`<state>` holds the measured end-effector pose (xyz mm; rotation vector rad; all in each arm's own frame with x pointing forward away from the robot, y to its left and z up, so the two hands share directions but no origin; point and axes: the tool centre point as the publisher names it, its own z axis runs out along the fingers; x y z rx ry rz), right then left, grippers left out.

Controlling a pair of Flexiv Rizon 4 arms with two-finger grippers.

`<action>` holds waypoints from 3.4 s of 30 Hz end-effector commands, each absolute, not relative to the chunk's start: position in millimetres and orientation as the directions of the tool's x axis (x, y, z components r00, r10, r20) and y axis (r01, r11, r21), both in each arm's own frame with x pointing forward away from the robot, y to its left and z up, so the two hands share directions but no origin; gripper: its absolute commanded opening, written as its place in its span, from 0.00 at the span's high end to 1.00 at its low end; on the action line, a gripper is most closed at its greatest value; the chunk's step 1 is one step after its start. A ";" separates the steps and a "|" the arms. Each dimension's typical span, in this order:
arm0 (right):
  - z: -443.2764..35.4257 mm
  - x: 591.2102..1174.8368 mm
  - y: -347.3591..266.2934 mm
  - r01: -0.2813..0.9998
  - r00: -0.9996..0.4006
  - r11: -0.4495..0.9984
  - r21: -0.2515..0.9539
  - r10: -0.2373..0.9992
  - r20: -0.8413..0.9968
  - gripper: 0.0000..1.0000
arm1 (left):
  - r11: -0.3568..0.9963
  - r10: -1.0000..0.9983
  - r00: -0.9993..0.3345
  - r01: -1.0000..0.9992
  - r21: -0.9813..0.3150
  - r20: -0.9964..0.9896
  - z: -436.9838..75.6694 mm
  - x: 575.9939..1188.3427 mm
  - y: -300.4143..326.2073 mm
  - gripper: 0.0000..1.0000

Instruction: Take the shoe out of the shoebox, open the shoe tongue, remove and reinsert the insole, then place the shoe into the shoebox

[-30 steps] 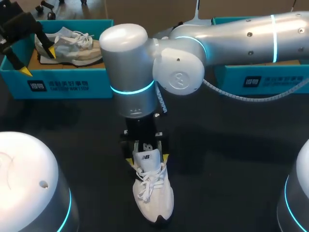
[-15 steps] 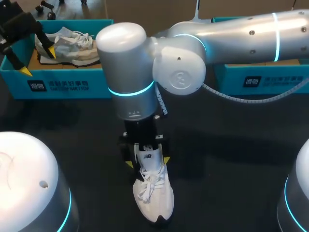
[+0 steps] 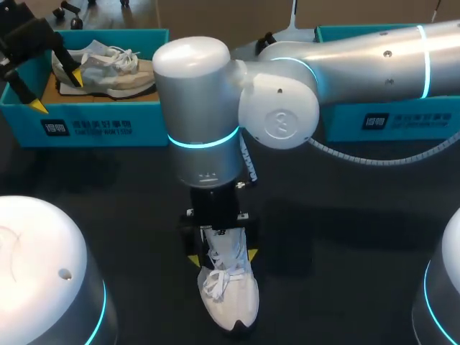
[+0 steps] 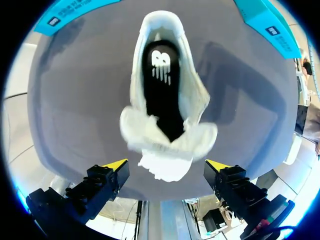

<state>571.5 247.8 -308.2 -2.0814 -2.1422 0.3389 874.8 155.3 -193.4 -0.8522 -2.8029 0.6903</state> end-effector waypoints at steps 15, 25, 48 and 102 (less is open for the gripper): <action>-279.7 524.9 254.0 0.976 0.119 -0.134 -0.174 0.988 -0.095 0.31 | 0.736 0.556 -0.831 0.496 -0.461 -0.006 -193.1 874.7 155.6 0.00; -280.0 544.8 255.0 0.976 0.109 -0.128 -0.177 0.987 -0.115 0.64 | 0.736 0.556 -0.831 0.496 -0.461 -0.006 -193.1 874.7 155.6 0.00; -331.3 624.0 239.4 0.966 0.070 -0.082 -0.247 0.996 -0.057 0.71 | 0.736 0.556 -0.831 0.496 -0.461 -0.006 -193.1 874.7 155.6 0.00; -271.6 689.0 223.1 0.230 -0.970 0.972 0.041 0.225 0.093 0.00 | 0.736 0.556 -0.831 0.496 -0.461 -0.006 -193.1 874.7 155.6 0.00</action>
